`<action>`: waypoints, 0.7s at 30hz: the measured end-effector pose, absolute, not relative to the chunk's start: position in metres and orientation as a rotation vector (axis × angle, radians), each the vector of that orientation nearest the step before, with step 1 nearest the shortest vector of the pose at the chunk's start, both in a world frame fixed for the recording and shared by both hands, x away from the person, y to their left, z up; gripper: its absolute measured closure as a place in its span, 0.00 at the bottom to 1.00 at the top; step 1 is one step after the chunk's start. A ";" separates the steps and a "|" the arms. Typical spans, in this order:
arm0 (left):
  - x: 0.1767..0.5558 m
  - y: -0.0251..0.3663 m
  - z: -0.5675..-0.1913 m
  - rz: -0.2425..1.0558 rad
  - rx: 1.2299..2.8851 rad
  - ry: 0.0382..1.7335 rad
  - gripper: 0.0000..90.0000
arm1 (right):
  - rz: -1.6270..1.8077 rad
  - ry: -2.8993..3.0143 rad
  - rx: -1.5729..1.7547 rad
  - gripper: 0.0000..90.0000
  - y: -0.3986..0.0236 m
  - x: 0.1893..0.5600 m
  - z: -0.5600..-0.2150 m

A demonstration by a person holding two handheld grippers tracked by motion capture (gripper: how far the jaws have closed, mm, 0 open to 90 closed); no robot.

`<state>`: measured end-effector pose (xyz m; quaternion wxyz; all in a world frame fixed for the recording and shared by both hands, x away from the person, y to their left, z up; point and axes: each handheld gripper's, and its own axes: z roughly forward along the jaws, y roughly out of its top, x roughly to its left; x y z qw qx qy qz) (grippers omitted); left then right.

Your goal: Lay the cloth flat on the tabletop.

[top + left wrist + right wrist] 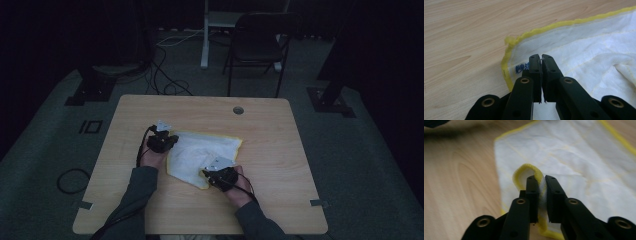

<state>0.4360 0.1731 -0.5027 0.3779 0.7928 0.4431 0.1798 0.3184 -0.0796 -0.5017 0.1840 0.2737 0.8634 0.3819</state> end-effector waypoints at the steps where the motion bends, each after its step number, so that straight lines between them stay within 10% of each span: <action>1: 0.436 0.173 -0.503 0.460 2.026 1.132 0.97 | 1.078 2.427 0.777 0.93 -0.083 0.319 -0.501; 21: 0.414 0.179 -0.504 0.463 2.043 1.098 0.93 | 0.998 2.308 0.994 0.92 -0.181 0.322 -0.504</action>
